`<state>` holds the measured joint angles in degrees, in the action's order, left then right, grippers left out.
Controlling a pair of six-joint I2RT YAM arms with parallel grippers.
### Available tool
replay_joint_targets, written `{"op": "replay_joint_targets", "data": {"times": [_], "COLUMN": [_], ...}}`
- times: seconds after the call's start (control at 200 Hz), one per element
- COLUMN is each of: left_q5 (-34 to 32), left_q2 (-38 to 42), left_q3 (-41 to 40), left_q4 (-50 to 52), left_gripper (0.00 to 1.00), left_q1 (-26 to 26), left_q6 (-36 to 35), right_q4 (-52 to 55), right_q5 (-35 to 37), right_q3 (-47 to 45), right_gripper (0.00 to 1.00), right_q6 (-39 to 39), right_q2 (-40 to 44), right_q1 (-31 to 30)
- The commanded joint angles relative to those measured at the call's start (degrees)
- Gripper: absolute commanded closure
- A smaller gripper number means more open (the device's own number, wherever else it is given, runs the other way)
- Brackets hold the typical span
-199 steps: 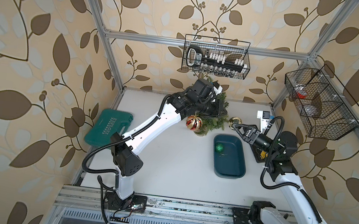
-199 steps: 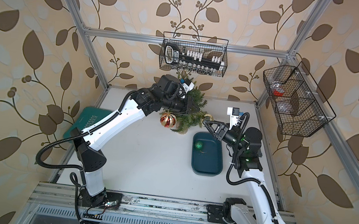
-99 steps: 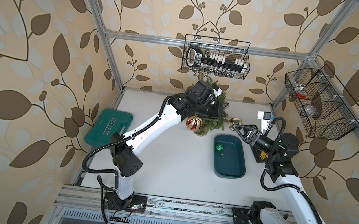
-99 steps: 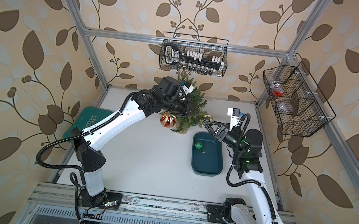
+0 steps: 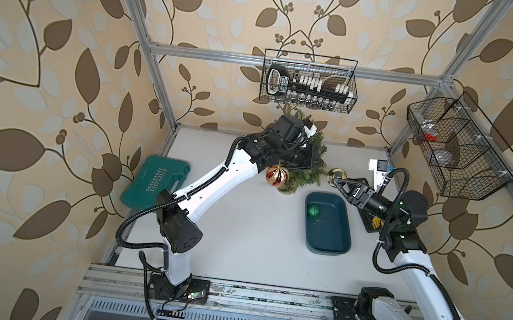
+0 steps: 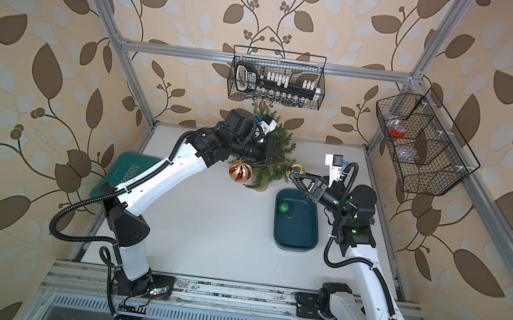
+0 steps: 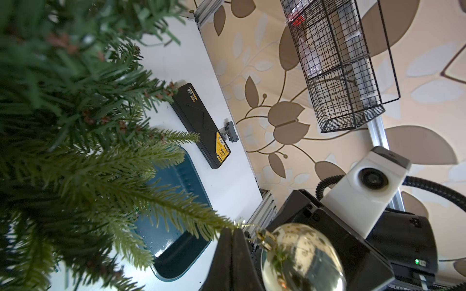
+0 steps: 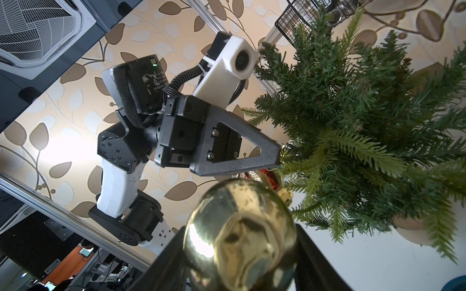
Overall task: Decorate the small christmas tree with ornaments
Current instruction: Hang an ornament on the christmas tree.
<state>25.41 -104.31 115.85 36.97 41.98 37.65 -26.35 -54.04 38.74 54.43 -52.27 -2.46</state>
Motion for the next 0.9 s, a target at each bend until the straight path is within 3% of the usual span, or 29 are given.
{"op": "replay_joint_targets", "data": {"times": [0.0,0.895], "left_q5": [1.7,-0.6], "left_q2": [3.6,2.2], "left_q3": [-0.6,-1.4], "left_q4": [-2.2,-3.7], "left_gripper": [1.0,0.97], "left_q1": [0.0,0.0], "left_q6": [-0.3,-0.1], "right_q4": [-0.9,-4.2], "right_q5": [-1.2,2.3], "right_q3": [-1.1,-1.8], "right_gripper": [0.42,0.42], "right_q6": [0.2,-0.3], "right_q2": [1.0,-2.3], "right_q1": [0.2,0.2]}}
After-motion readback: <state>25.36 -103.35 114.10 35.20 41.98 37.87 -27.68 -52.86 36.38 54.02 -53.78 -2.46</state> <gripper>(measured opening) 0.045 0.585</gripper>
